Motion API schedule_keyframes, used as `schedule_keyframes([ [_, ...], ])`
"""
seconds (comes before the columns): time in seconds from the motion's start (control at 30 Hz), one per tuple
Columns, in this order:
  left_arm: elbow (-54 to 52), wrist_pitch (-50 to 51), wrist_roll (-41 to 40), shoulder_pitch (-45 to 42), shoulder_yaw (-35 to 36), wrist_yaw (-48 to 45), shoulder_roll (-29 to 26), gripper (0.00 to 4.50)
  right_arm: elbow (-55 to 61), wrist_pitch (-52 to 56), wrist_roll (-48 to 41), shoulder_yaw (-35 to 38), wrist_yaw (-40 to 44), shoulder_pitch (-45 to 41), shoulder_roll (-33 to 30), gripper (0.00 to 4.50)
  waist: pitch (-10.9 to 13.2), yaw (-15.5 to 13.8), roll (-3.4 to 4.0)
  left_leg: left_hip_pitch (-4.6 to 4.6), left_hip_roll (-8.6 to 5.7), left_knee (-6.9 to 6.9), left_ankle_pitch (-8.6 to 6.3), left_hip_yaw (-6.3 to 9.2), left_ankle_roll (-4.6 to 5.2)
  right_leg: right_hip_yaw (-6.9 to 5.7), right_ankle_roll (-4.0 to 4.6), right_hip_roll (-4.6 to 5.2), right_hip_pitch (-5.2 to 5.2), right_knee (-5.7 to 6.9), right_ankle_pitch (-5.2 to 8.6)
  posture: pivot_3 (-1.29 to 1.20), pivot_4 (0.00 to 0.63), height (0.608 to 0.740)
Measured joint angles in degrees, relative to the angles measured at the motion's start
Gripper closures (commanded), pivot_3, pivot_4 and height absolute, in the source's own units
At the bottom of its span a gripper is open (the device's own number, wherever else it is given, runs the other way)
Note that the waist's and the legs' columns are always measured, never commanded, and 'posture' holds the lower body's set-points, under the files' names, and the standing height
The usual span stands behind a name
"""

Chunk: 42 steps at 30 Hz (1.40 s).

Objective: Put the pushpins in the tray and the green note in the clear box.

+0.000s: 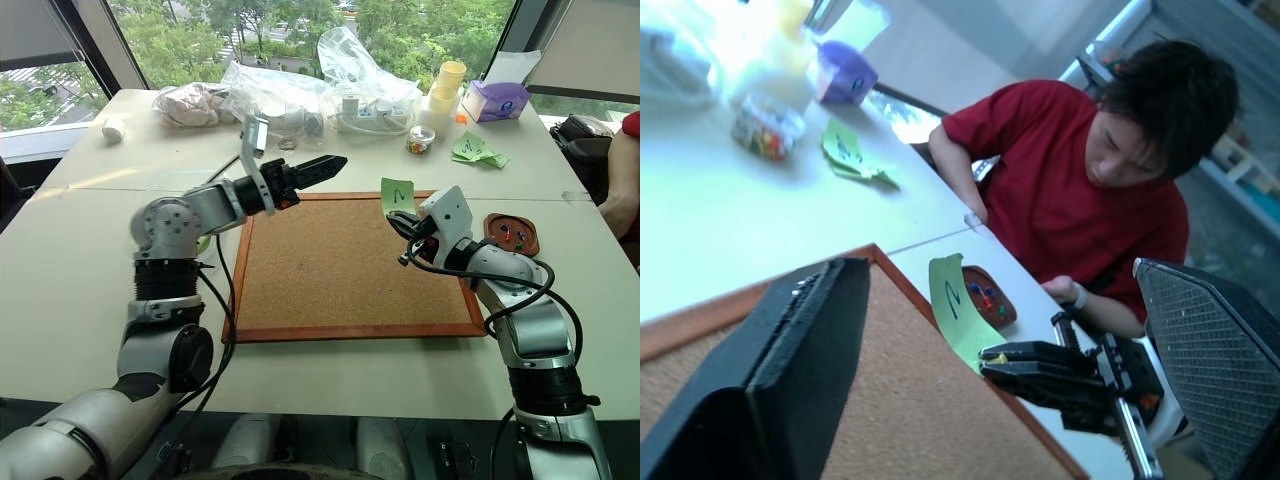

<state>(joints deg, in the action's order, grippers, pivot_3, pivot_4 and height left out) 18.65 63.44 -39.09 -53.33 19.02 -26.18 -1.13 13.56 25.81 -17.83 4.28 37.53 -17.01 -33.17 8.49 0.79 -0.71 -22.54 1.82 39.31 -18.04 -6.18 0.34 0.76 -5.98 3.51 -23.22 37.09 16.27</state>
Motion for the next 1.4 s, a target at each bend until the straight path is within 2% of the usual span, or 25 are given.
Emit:
schedule_keyframes([
  [0.27,18.49,-6.61,1.91,-5.99,-2.86,-3.86,3.33,0.04,0.42,-0.42,0.84,-1.77,0.56,-2.83,-0.55,4.50,0.13,-0.17,-0.08,-0.02,-0.01,-0.03,0.04,-0.02,-0.07,-0.02,0.00,-0.02,-0.02,-0.03,0.00,0.00,0.150,0.738],
  [0.47,27.05,-11.85,2.46,-10.47,-2.98,-7.73,5.18,0.04,3.09,0.21,0.79,-2.60,0.44,-2.89,-0.53,4.50,0.18,-0.13,-0.08,-0.04,-0.01,-0.05,0.05,-0.02,-0.08,-0.02,0.00,-0.04,-0.05,-0.04,0.01,0.00,0.150,0.738],
  [0.57,31.07,-14.09,2.91,-11.94,-2.91,-8.73,6.10,0.90,4.19,0.71,0.78,-2.80,0.06,-2.86,-0.51,4.50,0.18,-0.13,-0.08,-0.04,-0.02,-0.05,0.05,-0.02,-0.08,-0.03,0.00,-0.04,-0.05,-0.04,0.01,0.00,0.150,0.738],
  [0.8,36.87,-16.89,2.94,-13.70,-1.75,-9.56,7.41,4.40,5.13,1.56,0.79,-3.36,-0.41,-2.63,-0.48,4.50,0.19,-0.09,-0.09,-0.05,-0.01,-0.05,0.05,-0.02,-0.09,-0.02,-0.01,-0.06,-0.07,-0.03,0.01,0.00,0.150,0.738],
  [1.1,37.06,-19.50,6.78,-14.05,-4.94,-12.28,6.39,4.45,5.52,1.53,0.66,-3.41,-1.31,-2.65,0.32,4.50,0.19,-0.10,-0.09,-0.06,-0.02,-0.05,0.05,-0.03,-0.09,-0.02,0.00,-0.06,-0.08,-0.03,0.01,0.00,0.150,0.738],
  [1.4,37.16,-20.04,7.46,-12.14,-4.83,-13.15,5.04,4.45,7.23,4.01,-2.63,-1.58,-4.46,-2.64,3.28,4.50,0.19,-0.10,-0.09,-0.07,0.01,-0.05,0.05,-0.02,-0.09,-0.02,0.00,-0.04,-0.09,-0.02,0.01,0.00,0.150,0.738],
])
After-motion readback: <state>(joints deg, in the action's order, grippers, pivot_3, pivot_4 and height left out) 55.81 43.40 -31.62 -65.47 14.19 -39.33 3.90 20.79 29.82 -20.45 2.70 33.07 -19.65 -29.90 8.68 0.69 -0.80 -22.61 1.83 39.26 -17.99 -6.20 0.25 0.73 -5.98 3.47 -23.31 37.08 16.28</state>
